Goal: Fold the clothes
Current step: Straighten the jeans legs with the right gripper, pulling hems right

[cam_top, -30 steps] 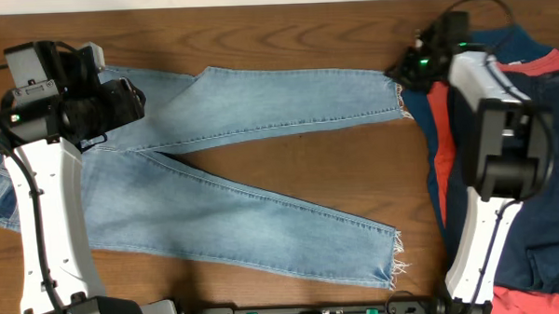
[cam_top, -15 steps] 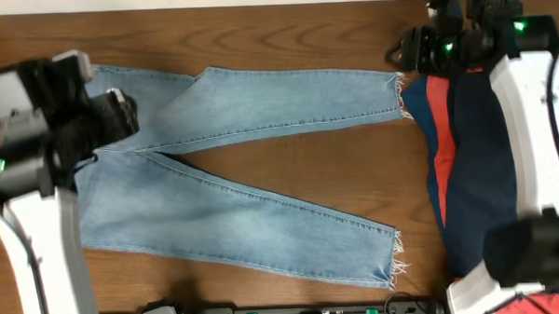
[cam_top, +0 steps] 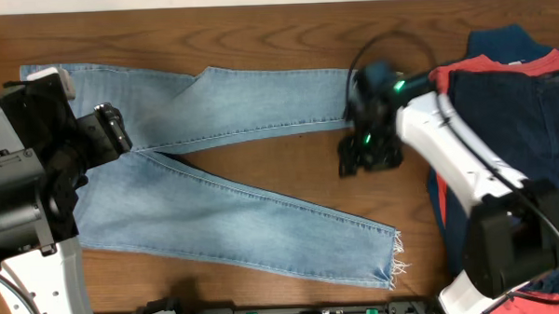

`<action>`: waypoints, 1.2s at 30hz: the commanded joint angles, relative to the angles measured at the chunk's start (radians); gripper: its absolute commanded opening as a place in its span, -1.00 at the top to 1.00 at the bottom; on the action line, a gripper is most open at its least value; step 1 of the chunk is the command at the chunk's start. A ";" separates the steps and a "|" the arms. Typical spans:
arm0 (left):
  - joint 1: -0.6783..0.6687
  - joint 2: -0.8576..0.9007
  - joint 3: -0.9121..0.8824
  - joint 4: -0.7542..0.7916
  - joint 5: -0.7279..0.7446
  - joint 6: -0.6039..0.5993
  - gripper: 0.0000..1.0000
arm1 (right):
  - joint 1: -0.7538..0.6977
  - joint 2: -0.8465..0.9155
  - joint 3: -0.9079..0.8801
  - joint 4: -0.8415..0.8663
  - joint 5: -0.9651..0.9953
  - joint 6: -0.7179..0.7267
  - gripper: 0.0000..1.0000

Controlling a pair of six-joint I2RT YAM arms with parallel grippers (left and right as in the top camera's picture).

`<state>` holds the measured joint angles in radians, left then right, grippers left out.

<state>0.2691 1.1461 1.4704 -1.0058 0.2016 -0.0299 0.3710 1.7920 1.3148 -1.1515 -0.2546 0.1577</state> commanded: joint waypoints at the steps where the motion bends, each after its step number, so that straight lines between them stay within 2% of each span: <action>1: -0.002 0.018 0.007 0.000 -0.012 -0.018 -0.57 | 0.025 0.006 -0.127 0.054 0.015 -0.025 -0.23; 7: -0.002 0.045 0.007 0.000 -0.011 -0.028 -0.59 | 0.028 0.006 -0.315 0.226 0.011 -0.025 -0.23; 11: -0.002 0.058 0.007 -0.003 -0.011 -0.027 -0.59 | 0.035 0.006 -0.425 0.348 -0.083 -0.035 -0.16; 13: -0.002 0.060 0.007 -0.004 -0.011 -0.027 -0.60 | 0.039 0.006 -0.460 0.377 -0.110 -0.048 -0.07; 15: -0.001 0.062 0.007 -0.003 -0.011 -0.027 -0.60 | 0.043 0.006 -0.482 0.383 -0.119 -0.070 0.14; 22: -0.001 0.062 0.007 -0.003 -0.012 -0.027 -0.60 | 0.057 0.006 -0.491 0.354 -0.174 -0.130 0.24; 24: -0.002 0.062 0.007 -0.003 -0.012 -0.027 -0.61 | 0.057 0.006 -0.491 0.360 -0.172 -0.130 0.43; 25: -0.002 0.062 0.007 -0.003 -0.012 -0.027 -0.61 | 0.057 0.006 -0.491 0.368 -0.172 -0.130 0.64; 27: -0.002 0.062 0.007 -0.003 -0.012 -0.027 -0.60 | 0.053 0.005 -0.489 0.390 -0.172 -0.125 0.93; 36: -0.002 0.062 0.007 -0.003 -0.012 -0.027 -0.61 | -0.090 -0.004 -0.341 0.367 -0.119 -0.064 0.98</action>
<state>0.2691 1.2057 1.4704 -1.0073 0.2020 -0.0521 0.3481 1.7775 0.9108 -0.7811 -0.4435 0.0647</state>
